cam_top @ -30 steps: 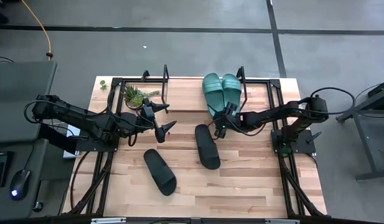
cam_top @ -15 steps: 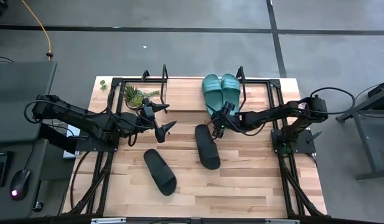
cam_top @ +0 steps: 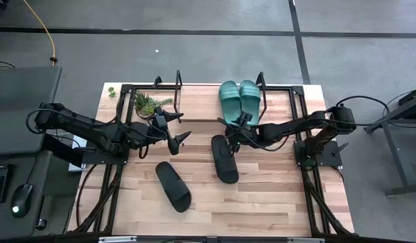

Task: Pick and place slides into the shelf
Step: Put the right black slide on the shelf

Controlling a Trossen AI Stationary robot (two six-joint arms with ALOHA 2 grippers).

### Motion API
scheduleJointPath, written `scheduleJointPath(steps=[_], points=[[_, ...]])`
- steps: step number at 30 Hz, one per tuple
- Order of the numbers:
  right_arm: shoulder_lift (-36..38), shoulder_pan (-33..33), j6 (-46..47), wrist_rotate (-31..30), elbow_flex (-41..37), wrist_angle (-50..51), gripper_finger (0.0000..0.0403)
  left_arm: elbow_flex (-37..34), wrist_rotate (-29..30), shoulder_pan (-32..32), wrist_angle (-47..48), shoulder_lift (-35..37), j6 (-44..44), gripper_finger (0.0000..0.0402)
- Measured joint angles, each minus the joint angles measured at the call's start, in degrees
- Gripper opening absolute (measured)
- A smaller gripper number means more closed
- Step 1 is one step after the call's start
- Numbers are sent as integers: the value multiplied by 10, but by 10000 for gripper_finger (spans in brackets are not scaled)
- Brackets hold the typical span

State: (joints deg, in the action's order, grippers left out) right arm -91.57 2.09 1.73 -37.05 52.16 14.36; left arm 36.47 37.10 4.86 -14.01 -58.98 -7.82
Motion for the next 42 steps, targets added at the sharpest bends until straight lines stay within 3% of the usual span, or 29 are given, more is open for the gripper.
scheduleJointPath(steps=[9, 18, 25, 33, 42], points=[[0, 56, -20, 60, 26, 4, 226, 0, 0, 0, 0, 0, 0, 381], [0, 159, 12, 83, 61, 33, 226, 0, 0, 0, 0, 0, -1, 381], [0, 224, 1, 30, 63, 36, 226, 0, 0, 0, 0, 0, -8, 381], [-1, 260, 56, 28, 52, 38, 226, 0, 0, 0, 0, 0, -15, 381], [-82, 304, 69, -38, 51, 47, 226, 0, 0, 0, 1, 0, -14, 381]])
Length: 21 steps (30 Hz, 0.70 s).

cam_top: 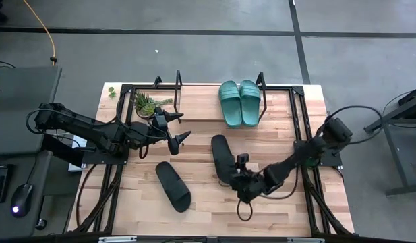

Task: Pick and place slides into the shelf
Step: Put the right black slide on the shelf

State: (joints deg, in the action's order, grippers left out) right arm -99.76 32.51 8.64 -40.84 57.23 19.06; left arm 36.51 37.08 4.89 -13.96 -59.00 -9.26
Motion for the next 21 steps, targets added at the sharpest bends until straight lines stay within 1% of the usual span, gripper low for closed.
scheduleJointPath(steps=[4, 7, 21], points=[[-36, 17, -16, -84, 1, 0, 226, 0, 0, 0, 0, 0, 0, 381], [-49, 20, -18, -109, 1, -1, 226, 0, 0, 0, 0, 0, 0, 381], [-56, 9, 4, -111, 1, 15, 226, 0, 0, 0, 0, 0, 0, 381]])
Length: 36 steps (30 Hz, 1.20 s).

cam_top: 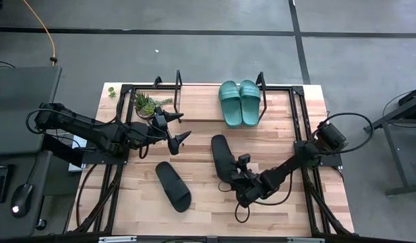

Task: Pick and place slides into the shelf
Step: Put the right black slide on the shelf

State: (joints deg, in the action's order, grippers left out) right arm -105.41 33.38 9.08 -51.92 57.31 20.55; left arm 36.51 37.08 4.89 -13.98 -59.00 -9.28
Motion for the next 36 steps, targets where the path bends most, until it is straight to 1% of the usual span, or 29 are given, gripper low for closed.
scheduleJointPath(steps=[7, 12, 16, 22, 23, 27, 36], points=[[-3, 0, 0, 1, 0, 2, 226, 0, 0, 0, 0, 0, 0, 381], [-32, -1, -12, -2, 0, 8, 226, 0, 0, 0, 0, 0, 0, 381], [-56, -3, -6, -39, 0, 0, 226, 0, 0, 0, 0, 0, 0, 381], [-57, -9, 13, -81, -1, -3, 225, 0, 0, 0, 0, 0, 0, 381], [-57, -11, 14, -80, -1, -5, 223, 0, 0, 0, 0, 0, 0, 381], [-57, -17, 14, -61, -1, -7, 199, 0, 0, 0, 0, 0, 0, 381], [-57, -20, 14, -54, -1, -8, 115, 0, 0, 0, 0, 0, 0, 381]])
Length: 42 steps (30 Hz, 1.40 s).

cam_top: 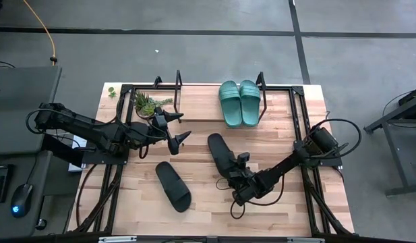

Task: Pick and place slides into the shelf
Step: Put the right black slide on the shelf

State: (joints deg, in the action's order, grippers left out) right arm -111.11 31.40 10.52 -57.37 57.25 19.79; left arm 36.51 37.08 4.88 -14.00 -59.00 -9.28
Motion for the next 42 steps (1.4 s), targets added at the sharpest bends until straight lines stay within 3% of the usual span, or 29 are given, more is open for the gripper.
scheduleJointPath(steps=[13, 36, 42], points=[[1, 0, -17, 2, 12, 1, 5, 0, 0, 0, 0, 0, 0, 381], [1, -34, -15, -44, 124, 161, 1, -1, -1, 0, 5, 6, 0, 381], [10, -47, 18, -59, 167, 219, 1, -1, -30, 0, 11, 11, 18, 381]])
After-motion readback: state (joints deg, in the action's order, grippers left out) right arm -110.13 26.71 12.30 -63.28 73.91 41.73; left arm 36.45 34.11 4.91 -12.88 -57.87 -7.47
